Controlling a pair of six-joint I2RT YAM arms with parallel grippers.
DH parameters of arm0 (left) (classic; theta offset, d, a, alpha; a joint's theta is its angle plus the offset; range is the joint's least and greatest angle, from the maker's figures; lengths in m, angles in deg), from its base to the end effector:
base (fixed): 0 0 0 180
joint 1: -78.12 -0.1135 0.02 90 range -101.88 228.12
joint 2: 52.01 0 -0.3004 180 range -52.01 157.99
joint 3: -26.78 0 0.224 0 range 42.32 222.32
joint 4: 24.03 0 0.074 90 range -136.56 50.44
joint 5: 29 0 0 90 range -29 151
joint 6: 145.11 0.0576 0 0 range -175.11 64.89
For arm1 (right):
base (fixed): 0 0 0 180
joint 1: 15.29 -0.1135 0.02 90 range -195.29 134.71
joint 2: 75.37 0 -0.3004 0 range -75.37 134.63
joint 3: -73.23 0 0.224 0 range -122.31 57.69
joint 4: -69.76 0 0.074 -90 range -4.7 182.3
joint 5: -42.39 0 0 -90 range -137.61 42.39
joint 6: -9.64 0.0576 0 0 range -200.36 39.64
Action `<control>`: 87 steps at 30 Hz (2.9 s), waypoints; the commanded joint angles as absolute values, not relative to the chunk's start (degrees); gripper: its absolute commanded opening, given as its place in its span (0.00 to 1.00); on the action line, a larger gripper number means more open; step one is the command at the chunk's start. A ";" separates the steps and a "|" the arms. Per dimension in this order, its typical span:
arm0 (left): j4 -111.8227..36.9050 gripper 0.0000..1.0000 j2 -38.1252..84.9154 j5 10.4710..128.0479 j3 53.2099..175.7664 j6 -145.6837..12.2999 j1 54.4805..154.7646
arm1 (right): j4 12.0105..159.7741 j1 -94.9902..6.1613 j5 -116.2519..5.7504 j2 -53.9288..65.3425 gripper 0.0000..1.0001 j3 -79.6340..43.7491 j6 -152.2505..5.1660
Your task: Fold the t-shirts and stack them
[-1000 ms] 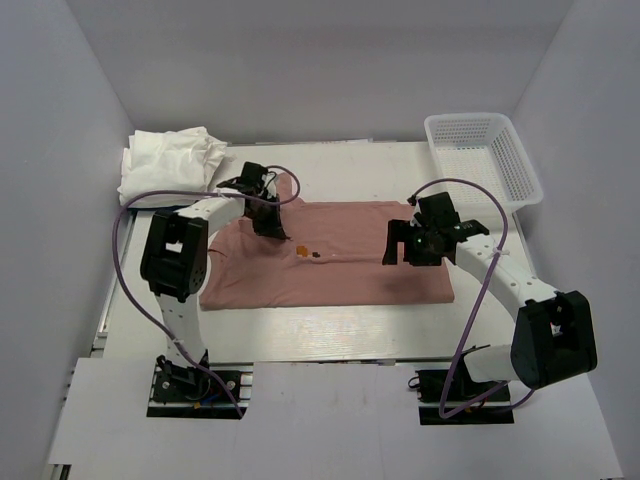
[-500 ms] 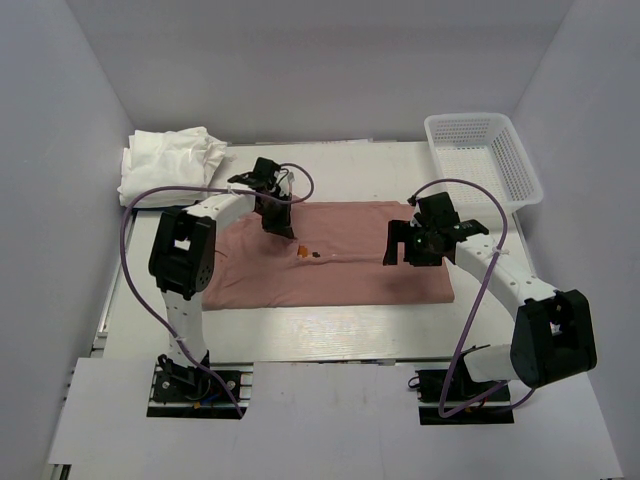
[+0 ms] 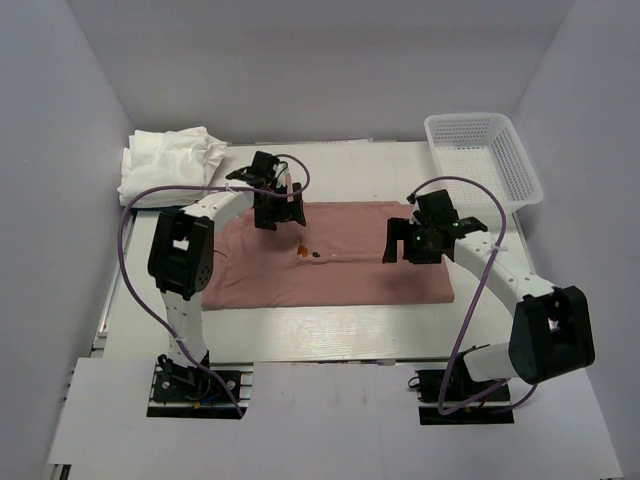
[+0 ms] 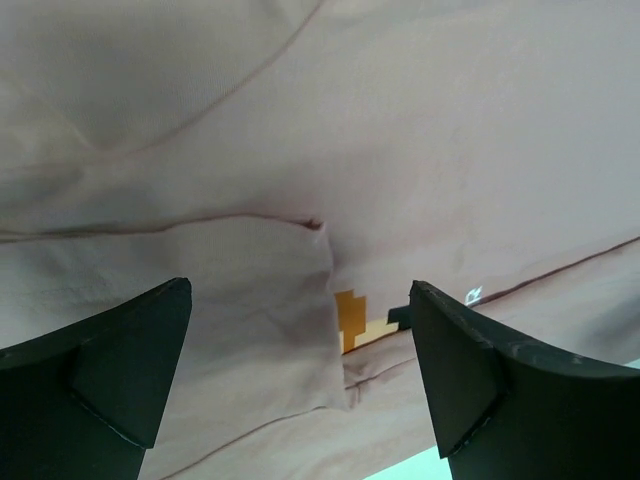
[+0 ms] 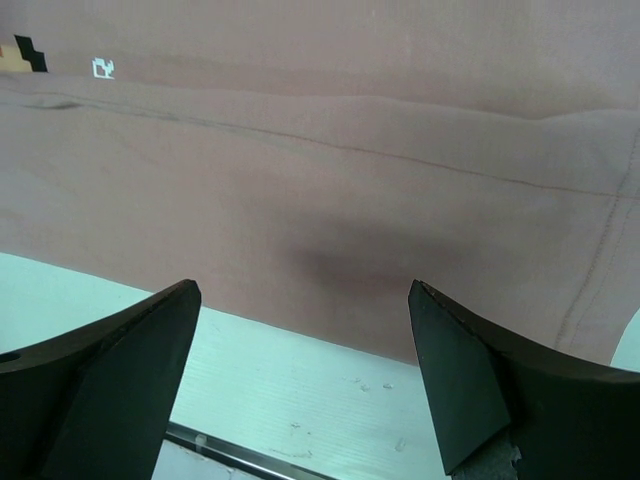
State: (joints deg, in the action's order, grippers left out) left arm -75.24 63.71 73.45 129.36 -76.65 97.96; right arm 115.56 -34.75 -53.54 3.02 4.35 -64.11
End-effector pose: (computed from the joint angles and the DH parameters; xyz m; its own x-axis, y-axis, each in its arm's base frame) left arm 0.3954 -0.1559 0.2158 -0.9426 -0.0410 -0.3313 0.0786 0.9372 -0.3397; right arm 0.2386 0.0906 0.2628 -0.8525 -0.0060 -0.5226 -0.1544 0.9582 0.2408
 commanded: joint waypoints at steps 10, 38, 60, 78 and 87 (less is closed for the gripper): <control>-79.28 1.00 68.73 60.03 150.49 -77.69 91.23 | 114.65 -34.45 -49.29 6.71 0.90 -4.09 -64.18; -84.83 0.74 93.09 50.90 170.55 -72.51 85.77 | 119.22 -34.53 -30.12 35.63 0.90 -37.14 -65.68; -73.76 0.00 86.87 57.83 162.91 -66.80 86.38 | 121.42 -33.83 -21.43 52.41 0.90 -51.55 -53.48; -68.92 0.00 81.14 61.70 156.05 -65.57 86.38 | 118.25 -31.55 -20.63 56.46 0.88 -49.88 -43.71; -67.25 0.00 77.81 62.32 154.91 -65.57 86.38 | 118.08 -31.72 -21.86 56.99 0.63 -45.85 -42.30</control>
State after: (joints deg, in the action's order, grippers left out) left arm -68.42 85.15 61.03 155.42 -66.07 86.13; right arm 117.55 -31.67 -21.50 56.37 -47.49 -43.74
